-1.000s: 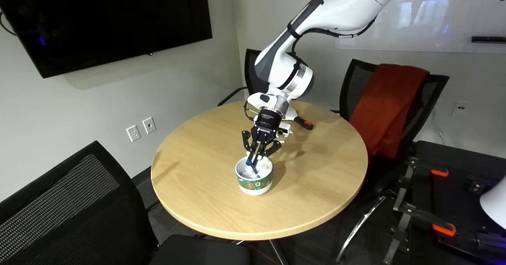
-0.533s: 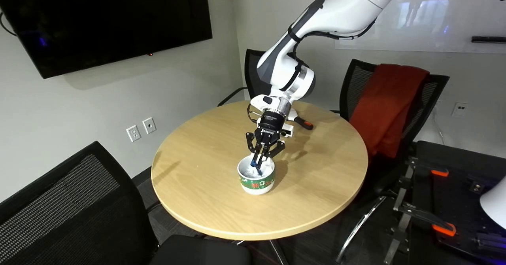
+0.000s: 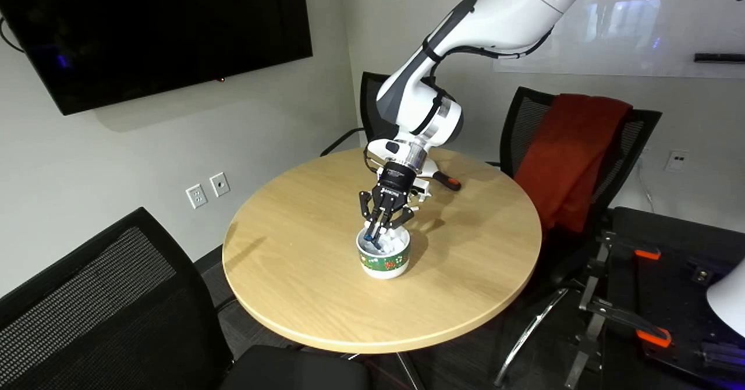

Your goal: Remove the pen from the mug cup and place it on the table

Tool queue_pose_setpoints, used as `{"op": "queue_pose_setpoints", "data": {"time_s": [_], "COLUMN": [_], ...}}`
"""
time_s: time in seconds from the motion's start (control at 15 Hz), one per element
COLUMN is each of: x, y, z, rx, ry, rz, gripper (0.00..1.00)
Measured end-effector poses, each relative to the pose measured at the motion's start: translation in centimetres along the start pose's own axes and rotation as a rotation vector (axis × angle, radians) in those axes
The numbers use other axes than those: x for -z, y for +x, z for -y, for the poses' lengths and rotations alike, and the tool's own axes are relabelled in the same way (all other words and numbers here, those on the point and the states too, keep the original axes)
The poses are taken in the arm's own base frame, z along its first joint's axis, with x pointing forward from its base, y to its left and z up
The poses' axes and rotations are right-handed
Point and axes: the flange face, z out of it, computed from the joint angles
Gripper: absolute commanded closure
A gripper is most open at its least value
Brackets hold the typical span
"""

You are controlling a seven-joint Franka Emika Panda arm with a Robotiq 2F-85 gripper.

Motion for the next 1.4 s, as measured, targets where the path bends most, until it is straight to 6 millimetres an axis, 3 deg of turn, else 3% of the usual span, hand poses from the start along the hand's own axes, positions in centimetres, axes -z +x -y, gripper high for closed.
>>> {"op": "queue_pose_setpoints", "data": {"time_s": [0.33,0.93,1.4], "x": [-0.8,-0.8,0.4], "y": [1.7,-0.8,-1.1], "z": [-1.4,0.9,0.0], "rx": [0.023,-0.045,-0.023], "ry": [-0.037,0.039,-0.009], "rz": [-0.034,-0.108,-0.035], "gripper": [0.96,0.96,0.96]}}
